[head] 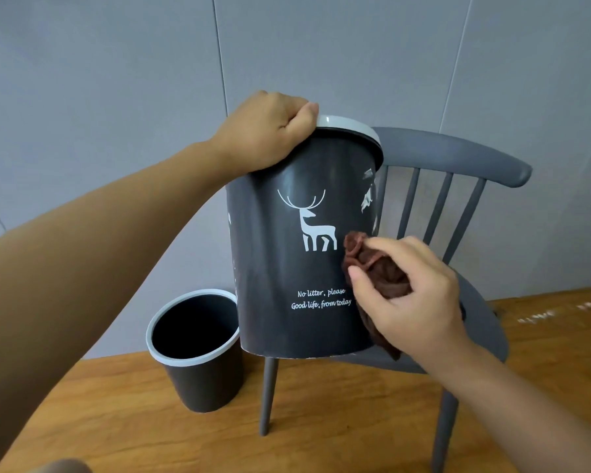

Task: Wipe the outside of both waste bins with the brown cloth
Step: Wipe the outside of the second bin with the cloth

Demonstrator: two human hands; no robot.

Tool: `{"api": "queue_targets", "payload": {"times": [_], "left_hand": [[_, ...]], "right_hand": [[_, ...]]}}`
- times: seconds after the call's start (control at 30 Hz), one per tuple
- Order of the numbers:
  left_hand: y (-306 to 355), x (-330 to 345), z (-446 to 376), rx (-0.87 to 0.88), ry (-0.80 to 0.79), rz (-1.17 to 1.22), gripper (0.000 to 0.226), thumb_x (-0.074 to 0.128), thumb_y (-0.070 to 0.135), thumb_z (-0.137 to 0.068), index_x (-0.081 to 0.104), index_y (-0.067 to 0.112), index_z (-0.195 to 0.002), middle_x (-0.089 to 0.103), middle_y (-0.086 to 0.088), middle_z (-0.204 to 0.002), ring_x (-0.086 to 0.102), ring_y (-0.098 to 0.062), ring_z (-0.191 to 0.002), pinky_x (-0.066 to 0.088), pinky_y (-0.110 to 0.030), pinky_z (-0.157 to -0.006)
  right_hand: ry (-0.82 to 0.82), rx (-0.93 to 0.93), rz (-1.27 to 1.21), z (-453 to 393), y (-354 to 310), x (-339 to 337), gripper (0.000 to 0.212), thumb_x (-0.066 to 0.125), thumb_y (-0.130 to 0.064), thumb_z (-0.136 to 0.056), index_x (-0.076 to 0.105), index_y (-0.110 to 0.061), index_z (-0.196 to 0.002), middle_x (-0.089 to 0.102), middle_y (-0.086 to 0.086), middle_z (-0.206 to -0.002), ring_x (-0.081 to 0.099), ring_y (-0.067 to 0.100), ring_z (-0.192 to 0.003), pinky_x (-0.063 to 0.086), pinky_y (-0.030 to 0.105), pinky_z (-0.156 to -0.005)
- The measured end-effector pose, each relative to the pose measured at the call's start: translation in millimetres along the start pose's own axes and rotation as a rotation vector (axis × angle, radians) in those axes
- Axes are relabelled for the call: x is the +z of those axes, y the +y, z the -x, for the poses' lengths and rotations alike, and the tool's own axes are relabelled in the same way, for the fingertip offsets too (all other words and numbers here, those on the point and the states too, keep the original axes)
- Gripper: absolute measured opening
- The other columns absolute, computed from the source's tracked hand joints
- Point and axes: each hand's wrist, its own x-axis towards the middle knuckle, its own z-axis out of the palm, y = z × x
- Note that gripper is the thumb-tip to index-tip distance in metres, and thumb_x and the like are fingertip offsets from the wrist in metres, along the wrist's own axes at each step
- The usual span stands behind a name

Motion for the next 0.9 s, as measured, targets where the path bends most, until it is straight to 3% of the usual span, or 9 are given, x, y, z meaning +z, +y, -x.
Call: {"api": "queue_targets", "payload": {"times": [0.13,0.27,0.5,0.6,0.73,0.9], "left_hand": [[-1,0,2,0.027,-0.001,0.023,0.045,0.037,0.037,-0.103,0.026,0.017,-0.065,0.028,0.000,-0.058,0.025,-0.016,-0.056,0.022,-0.032,-0.053],[-5,-3,5,0.017,-0.018,0.031,0.045,0.036,0.039,-0.104,0.027,0.017,-0.066,0.029,0.001,-0.059,0.026,-0.015,-0.055,0.025,-0.037,-0.056],[-3,-37,7,0.010,-0.239,0.056,0.037,0.039,0.029,-0.096,0.028,0.014,-0.064,0.027,0.006,-0.057,0.027,-0.011,-0.055,0.027,-0.028,-0.054],[7,-47,-7,-0.062,-0.308,-0.069,0.036,0.040,0.037,-0.089,0.031,0.013,-0.063,0.034,-0.001,-0.063,0.032,-0.020,-0.064,0.032,-0.036,-0.060],[25,-28,-22,-0.076,-0.284,-0.106,0.047,0.040,0.045,-0.103,0.041,0.011,-0.070,0.050,-0.005,-0.071,0.044,-0.021,-0.071,0.037,-0.035,-0.068],[44,-14,-32,0.037,-0.274,-0.155,0.033,0.041,0.026,-0.099,0.046,0.018,-0.067,0.050,0.002,-0.067,0.046,-0.023,-0.077,0.035,-0.033,-0.066]], "right_hand": [[-0.129,-0.122,-0.010,18,-1,5,0.030,0.081,-0.022,-0.086,0.075,-0.008,-0.111,0.062,0.002,-0.091,0.061,0.019,-0.079,0.053,0.033,-0.071],[-0.327,-0.319,0.023,39,-15,-2,0.025,0.081,-0.024,-0.079,0.078,-0.012,-0.101,0.060,-0.001,-0.082,0.055,0.019,-0.070,0.049,0.036,-0.063],[-0.041,-0.084,-0.034,26,-6,-1,0.026,0.081,-0.022,-0.087,0.077,-0.007,-0.107,0.061,0.001,-0.087,0.060,0.020,-0.075,0.052,0.035,-0.064],[-0.095,-0.139,0.027,23,-4,2,0.027,0.082,-0.024,-0.086,0.078,-0.008,-0.107,0.061,0.001,-0.087,0.060,0.019,-0.077,0.053,0.036,-0.065],[-0.214,-0.241,0.019,26,-12,6,0.027,0.083,-0.027,-0.083,0.078,-0.014,-0.107,0.061,-0.002,-0.088,0.058,0.015,-0.076,0.052,0.033,-0.066],[-0.273,-0.304,0.043,29,-14,6,0.028,0.081,-0.029,-0.082,0.077,-0.018,-0.108,0.058,-0.003,-0.086,0.054,0.015,-0.075,0.049,0.034,-0.065]]}}
